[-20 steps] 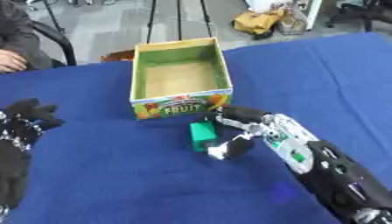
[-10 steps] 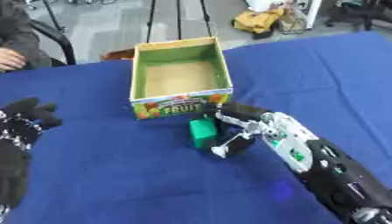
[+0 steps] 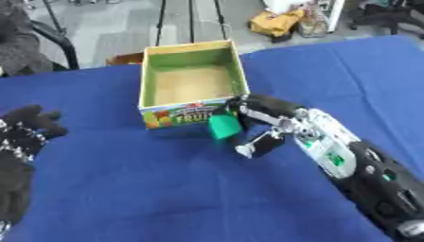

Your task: Pick up objects on the table and place them in the box.

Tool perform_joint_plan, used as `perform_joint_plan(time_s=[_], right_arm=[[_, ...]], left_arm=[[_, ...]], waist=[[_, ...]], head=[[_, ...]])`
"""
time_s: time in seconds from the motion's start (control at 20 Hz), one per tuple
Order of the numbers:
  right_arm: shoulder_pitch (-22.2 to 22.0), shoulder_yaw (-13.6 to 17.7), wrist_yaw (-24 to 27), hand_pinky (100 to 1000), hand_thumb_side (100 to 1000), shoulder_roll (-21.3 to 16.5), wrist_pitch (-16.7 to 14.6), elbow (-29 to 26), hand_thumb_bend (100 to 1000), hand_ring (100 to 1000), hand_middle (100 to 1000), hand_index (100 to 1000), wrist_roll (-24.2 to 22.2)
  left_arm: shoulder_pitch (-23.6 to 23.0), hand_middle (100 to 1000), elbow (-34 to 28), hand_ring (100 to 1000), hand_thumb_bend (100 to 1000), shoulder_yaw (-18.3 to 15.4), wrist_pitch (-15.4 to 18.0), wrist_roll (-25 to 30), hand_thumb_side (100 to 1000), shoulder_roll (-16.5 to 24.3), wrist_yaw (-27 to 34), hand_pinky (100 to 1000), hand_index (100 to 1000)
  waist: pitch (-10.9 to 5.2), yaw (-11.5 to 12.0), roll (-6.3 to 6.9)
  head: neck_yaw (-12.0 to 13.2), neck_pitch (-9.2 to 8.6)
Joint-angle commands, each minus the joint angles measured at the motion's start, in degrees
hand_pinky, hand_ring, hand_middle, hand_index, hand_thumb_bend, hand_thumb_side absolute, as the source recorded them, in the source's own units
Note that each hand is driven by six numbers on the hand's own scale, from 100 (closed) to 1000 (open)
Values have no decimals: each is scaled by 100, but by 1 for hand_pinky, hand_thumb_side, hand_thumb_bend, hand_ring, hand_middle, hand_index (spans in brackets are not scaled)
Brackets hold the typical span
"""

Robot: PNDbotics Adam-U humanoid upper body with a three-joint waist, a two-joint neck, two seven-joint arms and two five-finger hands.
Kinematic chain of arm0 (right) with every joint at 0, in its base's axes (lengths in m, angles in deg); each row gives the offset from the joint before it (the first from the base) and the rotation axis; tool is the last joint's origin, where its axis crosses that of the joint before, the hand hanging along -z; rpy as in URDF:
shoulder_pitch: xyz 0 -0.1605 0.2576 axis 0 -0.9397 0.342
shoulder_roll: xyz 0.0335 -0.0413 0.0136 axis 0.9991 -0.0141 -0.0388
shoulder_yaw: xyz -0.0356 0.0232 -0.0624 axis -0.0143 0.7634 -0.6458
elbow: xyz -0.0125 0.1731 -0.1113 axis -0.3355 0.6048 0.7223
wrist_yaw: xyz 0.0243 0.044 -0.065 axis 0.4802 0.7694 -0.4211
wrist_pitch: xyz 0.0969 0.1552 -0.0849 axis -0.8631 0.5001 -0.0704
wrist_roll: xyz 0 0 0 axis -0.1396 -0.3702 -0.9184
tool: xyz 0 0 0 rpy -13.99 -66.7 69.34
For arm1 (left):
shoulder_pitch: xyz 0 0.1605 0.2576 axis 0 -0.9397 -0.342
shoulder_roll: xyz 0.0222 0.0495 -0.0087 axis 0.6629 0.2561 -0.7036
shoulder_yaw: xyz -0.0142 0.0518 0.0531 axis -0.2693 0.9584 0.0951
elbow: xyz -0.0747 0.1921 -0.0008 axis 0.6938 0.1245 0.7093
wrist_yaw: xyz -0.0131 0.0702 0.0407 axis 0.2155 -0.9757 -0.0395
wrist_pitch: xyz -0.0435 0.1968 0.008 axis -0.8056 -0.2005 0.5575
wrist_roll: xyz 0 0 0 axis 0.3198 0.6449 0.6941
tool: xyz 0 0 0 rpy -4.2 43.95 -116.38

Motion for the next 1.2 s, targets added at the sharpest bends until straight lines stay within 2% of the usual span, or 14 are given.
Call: perform_joint_plan(time_s=[0.05, 0.25, 0.6, 0.85, 0.9, 1.0, 1.1, 1.2], right_arm=[[193, 171, 186, 485, 100, -421, 150, -412, 100, 426, 238, 606, 49], [333, 373, 272, 487, 100, -695, 350, -344, 100, 429, 237, 607, 199], [592, 797, 52, 504, 100, -884, 544, 650, 100, 439, 242, 612, 618], [622, 829, 8, 504, 100, -878, 467, 838, 100, 439, 242, 612, 721], [641, 893, -33, 587, 100, -906, 501, 908, 100, 492, 299, 662, 730], [701, 1125, -190, 604, 100, -935, 652, 1165, 100, 503, 310, 669, 727], [760, 1251, -345, 618, 100, -944, 780, 1459, 100, 516, 327, 677, 814], [840, 1287, -435, 634, 100, -931, 710, 1734, 100, 539, 365, 705, 973]], left_arm=[[84, 563, -111, 809, 723, -27, 4, -23, 751, 112, 14, 745, 775], [125, 563, -105, 809, 723, 41, -9, 35, 751, 127, 33, 745, 775], [328, 563, -128, 809, 725, 208, -42, 206, 747, 129, 142, 744, 775], [343, 563, -129, 809, 725, 217, -51, 233, 747, 127, 164, 744, 775], [378, 563, -141, 809, 726, 209, -44, 230, 748, 131, 162, 744, 775], [460, 563, -159, 809, 727, 247, -49, 255, 749, 114, 173, 745, 775], [508, 563, -164, 810, 726, 319, -68, 316, 751, 75, 201, 745, 774], [534, 563, -165, 810, 726, 352, -81, 358, 751, 52, 223, 745, 774]], waist=[[-84, 14, -41], [-73, 155, -97], [43, 845, -249], [52, 907, -262], [112, 971, -286], [201, 1223, -341], [236, 1501, -388], [255, 1627, -411]], head=[[19, -64], [-68, -110], [-380, -402], [-401, -422], [-389, -571], [-524, -746], [-720, -814], [-823, -838]])
